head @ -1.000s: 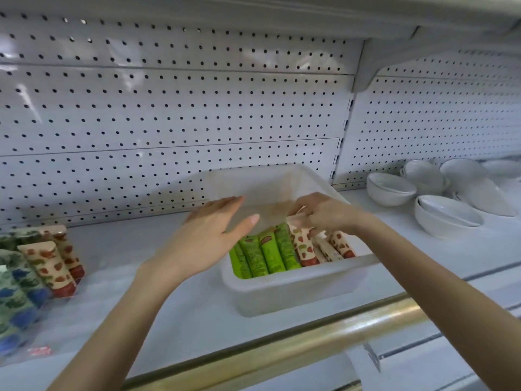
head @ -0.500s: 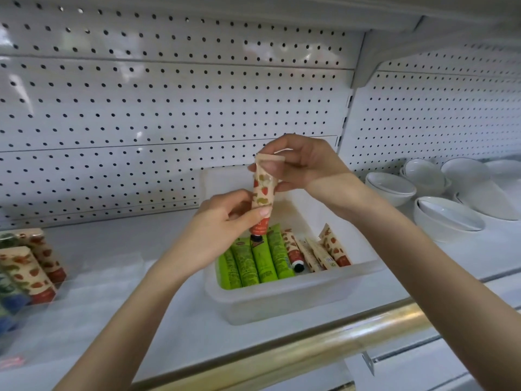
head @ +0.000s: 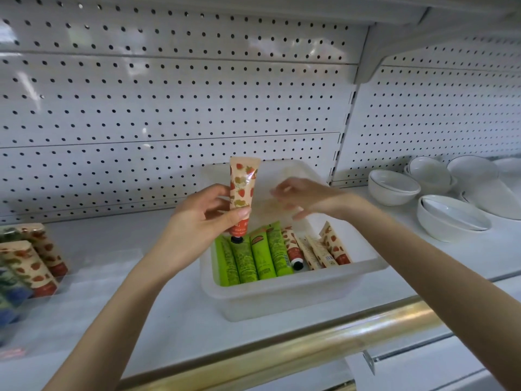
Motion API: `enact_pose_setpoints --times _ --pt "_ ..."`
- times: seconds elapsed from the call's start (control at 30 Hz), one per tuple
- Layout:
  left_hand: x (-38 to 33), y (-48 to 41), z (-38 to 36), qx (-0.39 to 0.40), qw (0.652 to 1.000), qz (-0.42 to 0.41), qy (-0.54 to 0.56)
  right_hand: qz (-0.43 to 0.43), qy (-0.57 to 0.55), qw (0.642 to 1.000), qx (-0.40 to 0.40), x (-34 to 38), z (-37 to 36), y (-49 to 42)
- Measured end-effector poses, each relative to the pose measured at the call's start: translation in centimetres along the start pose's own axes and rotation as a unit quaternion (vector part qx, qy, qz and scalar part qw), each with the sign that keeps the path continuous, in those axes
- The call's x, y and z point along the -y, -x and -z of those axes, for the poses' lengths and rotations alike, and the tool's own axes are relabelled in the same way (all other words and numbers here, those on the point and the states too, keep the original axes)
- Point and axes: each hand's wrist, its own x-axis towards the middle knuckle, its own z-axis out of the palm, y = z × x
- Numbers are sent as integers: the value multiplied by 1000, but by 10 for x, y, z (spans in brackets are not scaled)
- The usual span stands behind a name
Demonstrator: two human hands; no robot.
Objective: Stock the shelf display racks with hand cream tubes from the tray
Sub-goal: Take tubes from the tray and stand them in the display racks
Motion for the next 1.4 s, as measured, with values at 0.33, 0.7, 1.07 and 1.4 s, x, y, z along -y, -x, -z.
enact_pose_setpoints --times 0.33,0.7,1.07,1.4 --pt "-3 4 0 -24 1000 6 -6 -156 195 959 134 -29 -19 -24" --pt "-6 6 -7 -31 999 5 10 -171 97 972 130 -33 -16 -23" --pt "-19 17 -4 -94 995 3 26 52 -205 977 36 -10 -4 -6" --pt "-31 47 -1 -195 978 -29 62 179 -263 946 64 30 -9 32"
